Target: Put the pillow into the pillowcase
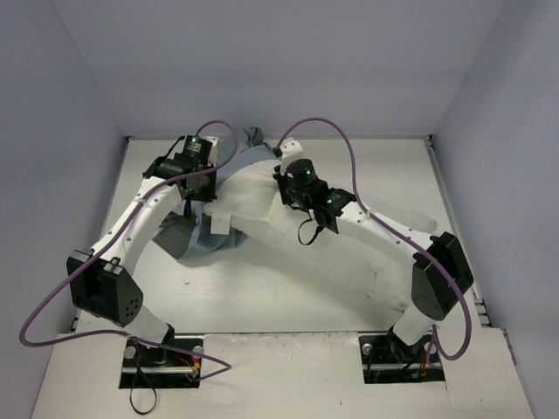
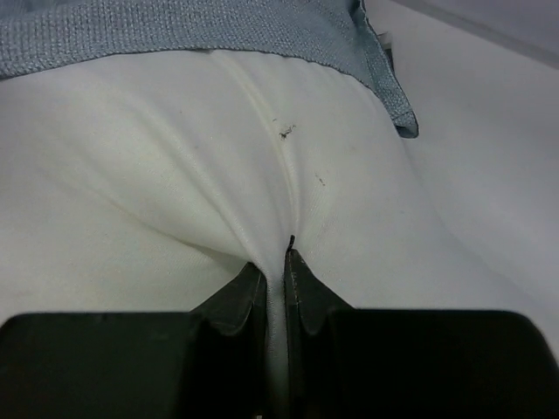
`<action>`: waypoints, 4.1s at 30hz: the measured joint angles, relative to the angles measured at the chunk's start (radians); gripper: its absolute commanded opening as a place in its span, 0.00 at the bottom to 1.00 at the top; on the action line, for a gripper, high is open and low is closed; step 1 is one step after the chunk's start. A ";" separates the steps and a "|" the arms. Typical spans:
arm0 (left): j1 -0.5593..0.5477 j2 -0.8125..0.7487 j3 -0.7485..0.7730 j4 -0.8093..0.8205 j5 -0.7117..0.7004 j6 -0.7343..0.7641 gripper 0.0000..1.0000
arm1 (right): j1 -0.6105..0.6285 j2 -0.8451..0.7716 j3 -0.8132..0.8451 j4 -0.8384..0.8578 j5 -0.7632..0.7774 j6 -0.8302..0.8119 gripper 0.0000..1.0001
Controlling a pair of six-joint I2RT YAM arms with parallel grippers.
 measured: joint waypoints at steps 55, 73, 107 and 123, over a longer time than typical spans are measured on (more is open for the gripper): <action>-0.180 -0.128 -0.171 0.133 -0.138 -0.184 0.69 | -0.168 0.165 -0.064 0.404 -0.382 0.364 0.00; -0.179 0.166 -0.208 0.219 -0.435 -0.164 0.00 | -0.160 0.174 -0.059 0.404 -0.437 0.332 0.00; -0.192 -0.054 -0.001 0.087 -0.236 -0.135 0.69 | -0.053 0.236 -0.072 0.501 -0.375 0.195 0.00; -0.175 0.171 0.069 0.125 -0.286 0.014 0.70 | -0.060 0.236 -0.064 0.493 -0.430 0.175 0.00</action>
